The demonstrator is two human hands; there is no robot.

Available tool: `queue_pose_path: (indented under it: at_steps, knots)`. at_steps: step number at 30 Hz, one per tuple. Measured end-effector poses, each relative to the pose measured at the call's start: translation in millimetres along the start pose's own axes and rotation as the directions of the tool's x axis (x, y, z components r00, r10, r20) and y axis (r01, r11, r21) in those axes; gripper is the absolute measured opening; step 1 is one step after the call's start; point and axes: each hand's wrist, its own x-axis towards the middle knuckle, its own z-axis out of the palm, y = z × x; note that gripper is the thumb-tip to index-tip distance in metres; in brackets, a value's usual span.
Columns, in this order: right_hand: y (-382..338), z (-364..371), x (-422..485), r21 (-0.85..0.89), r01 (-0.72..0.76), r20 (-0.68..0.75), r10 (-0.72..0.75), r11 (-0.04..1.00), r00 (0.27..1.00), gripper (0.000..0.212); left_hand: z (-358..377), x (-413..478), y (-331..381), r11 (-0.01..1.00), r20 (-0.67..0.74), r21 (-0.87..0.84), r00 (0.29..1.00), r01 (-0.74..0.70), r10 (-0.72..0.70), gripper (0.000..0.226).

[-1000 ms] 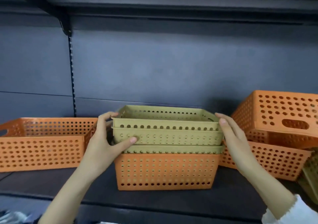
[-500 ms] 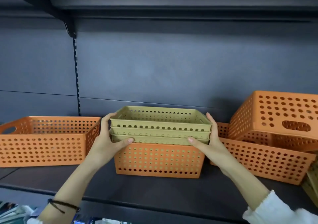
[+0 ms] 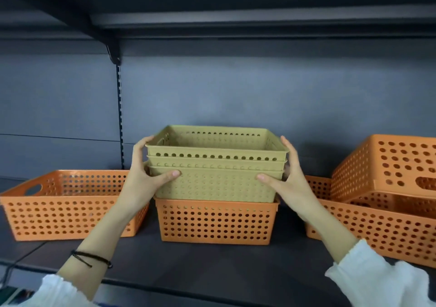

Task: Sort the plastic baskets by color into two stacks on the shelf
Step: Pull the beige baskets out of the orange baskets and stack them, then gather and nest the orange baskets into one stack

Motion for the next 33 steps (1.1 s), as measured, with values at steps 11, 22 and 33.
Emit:
queue_pose_path:
  at_steps: [11,22,33]
  knots:
    - [-60.8,-54.4,-30.6,0.020,0.105,-0.278,-0.095,0.994,0.956,0.087,-10.8,-4.2,-6.6,0.982,0.223,0.183,0.975,-0.049,0.008,0.091]
    - [-46.6,-67.9,-42.6,-0.064,0.053,-0.353,-0.073,0.997,0.933,0.082,7.1,-23.0,-56.4,0.927,0.025,0.340,0.983,0.160,-0.180,0.041]
    - [-50.9,-47.8,-24.9,-0.091,0.058,-0.504,-0.096,0.994,0.858,0.083,-44.6,9.4,31.0,0.961,-0.247,0.272,0.961,-0.052,0.122,0.048]
